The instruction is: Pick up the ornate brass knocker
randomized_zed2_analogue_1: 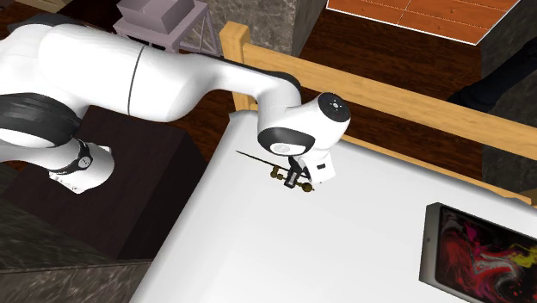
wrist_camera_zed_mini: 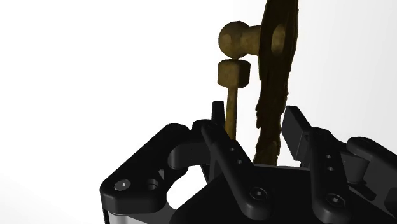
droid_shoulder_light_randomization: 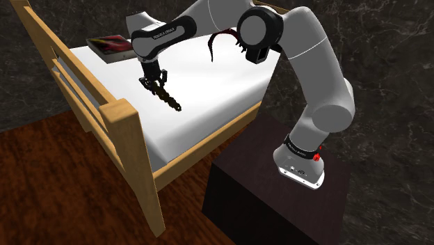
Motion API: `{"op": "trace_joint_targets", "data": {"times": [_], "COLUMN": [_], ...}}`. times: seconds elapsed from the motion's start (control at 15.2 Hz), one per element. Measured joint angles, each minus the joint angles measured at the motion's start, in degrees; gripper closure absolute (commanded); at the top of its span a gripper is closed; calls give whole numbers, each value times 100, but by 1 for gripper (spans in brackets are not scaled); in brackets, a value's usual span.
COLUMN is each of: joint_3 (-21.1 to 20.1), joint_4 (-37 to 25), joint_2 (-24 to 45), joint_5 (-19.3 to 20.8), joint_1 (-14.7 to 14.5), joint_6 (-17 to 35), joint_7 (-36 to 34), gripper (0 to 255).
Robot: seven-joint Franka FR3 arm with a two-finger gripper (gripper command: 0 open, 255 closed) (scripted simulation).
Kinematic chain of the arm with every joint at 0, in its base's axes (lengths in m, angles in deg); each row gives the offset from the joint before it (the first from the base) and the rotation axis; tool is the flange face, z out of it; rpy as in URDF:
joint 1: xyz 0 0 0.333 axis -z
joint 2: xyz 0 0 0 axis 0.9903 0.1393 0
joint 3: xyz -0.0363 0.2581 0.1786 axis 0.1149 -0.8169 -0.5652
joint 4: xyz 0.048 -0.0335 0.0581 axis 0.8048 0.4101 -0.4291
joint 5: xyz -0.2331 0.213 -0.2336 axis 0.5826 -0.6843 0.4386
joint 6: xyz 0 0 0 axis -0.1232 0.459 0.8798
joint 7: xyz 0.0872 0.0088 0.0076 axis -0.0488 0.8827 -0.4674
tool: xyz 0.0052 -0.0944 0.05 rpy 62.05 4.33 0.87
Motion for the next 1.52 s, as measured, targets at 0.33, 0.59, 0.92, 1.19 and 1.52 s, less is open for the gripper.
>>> {"op": "trace_joint_targets", "data": {"times": [0.33,0.59,0.92,1.19,1.52], "joint_3": [1,-5,-20,-29,-43], "joint_4": [-3,3,-60,-182,-301], "joint_2": [2,-59,-237,-340,-491], "joint_5": [1,-6,-28,-44,-64], "joint_1": [-2,1,8,9,4], "joint_6": [1,-58,-297,-520,-786], "joint_7": [-4,3,28,52,71], "gripper": [255,255,255,255,255]}}
